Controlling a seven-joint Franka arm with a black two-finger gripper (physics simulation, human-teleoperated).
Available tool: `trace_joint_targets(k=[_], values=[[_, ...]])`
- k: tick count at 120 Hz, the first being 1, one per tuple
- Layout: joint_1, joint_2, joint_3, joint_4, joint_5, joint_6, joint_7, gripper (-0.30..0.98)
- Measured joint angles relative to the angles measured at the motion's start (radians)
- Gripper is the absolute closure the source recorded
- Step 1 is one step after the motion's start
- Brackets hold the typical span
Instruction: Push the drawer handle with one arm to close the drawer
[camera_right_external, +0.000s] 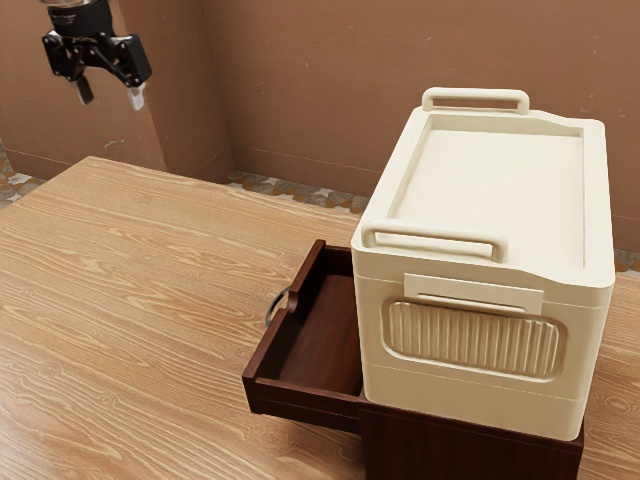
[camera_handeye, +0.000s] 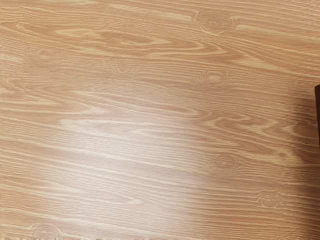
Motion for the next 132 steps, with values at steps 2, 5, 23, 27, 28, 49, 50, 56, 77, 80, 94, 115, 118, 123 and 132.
trace_joint_targets(k=[2,5,23,27,28,49,50,56,77,80,94,115,118,123,132], values=[[0.005,0.000,0.000,-0.001,0.000,0.000,0.000,0.02],[0.012,0.000,0.000,-0.002,0.000,0.000,0.000,0.02],[0.049,-0.021,-0.003,0.026,0.000,-0.005,-0.001,0.02],[0.038,-0.067,-0.012,0.104,0.001,-0.016,-0.001,0.02],[0.039,-0.077,-0.015,0.120,0.001,-0.018,-0.001,0.02],[0.134,-0.156,-0.203,0.207,0.003,-0.057,-0.004,0.02],[0.135,-0.154,-0.206,0.207,0.003,-0.058,-0.004,0.02],[0.138,-0.138,-0.216,0.205,0.003,-0.058,-0.004,0.02],[0.143,-0.124,-0.218,0.157,0.004,-0.030,-0.005,0.02],[0.138,-0.130,-0.224,0.136,0.004,-0.035,-0.005,0.02],[0.110,-0.217,-0.246,-0.054,0.003,-0.039,-0.005,0.02],[0.524,-0.586,-0.603,-0.581,-0.012,0.070,0.013,0.02],[0.557,-0.650,-0.626,-0.661,-0.016,0.085,0.016,0.02],[0.632,-0.781,-0.692,-0.808,-0.021,0.107,0.019,0.02],[0.697,-0.947,-0.771,-1.034,-0.033,0.132,0.024,0.02]])
